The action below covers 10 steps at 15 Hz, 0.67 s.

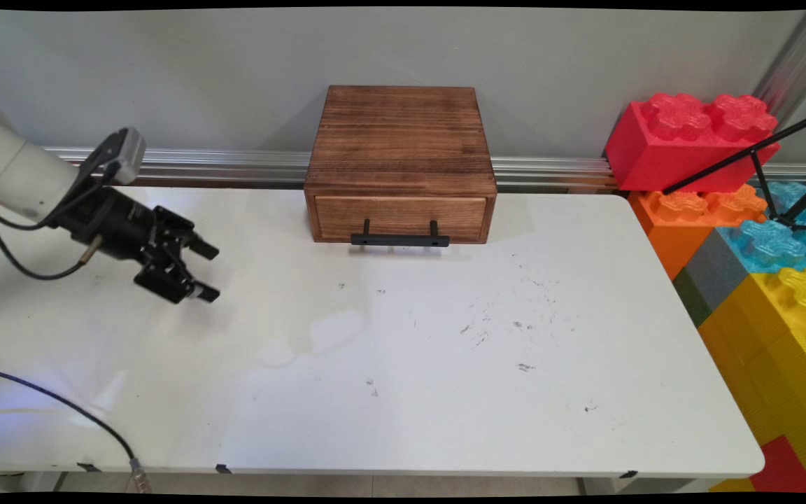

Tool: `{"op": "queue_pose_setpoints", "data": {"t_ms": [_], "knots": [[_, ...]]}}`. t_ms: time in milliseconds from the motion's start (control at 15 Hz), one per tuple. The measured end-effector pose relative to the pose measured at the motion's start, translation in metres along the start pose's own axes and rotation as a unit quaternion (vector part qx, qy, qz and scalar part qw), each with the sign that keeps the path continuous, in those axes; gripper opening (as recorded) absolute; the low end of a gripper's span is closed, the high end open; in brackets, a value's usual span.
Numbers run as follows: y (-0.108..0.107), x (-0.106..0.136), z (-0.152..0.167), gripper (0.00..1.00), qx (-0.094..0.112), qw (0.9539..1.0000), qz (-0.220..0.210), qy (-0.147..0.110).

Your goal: Open the drawer

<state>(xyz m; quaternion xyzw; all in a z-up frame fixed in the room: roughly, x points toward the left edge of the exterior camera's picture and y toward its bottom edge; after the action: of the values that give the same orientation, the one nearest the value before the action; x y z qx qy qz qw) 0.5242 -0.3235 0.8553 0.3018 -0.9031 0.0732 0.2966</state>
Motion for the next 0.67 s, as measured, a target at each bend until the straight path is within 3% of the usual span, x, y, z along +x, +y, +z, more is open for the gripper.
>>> {"op": "queue_pose_setpoints", "data": {"t_ms": [400,667], "knots": [[-0.005,0.011,-0.005,1.00,0.023,0.9988,-0.008,0.042],[-0.009,0.024,-0.004,1.00,0.032,0.9980,0.013,0.053]]}}
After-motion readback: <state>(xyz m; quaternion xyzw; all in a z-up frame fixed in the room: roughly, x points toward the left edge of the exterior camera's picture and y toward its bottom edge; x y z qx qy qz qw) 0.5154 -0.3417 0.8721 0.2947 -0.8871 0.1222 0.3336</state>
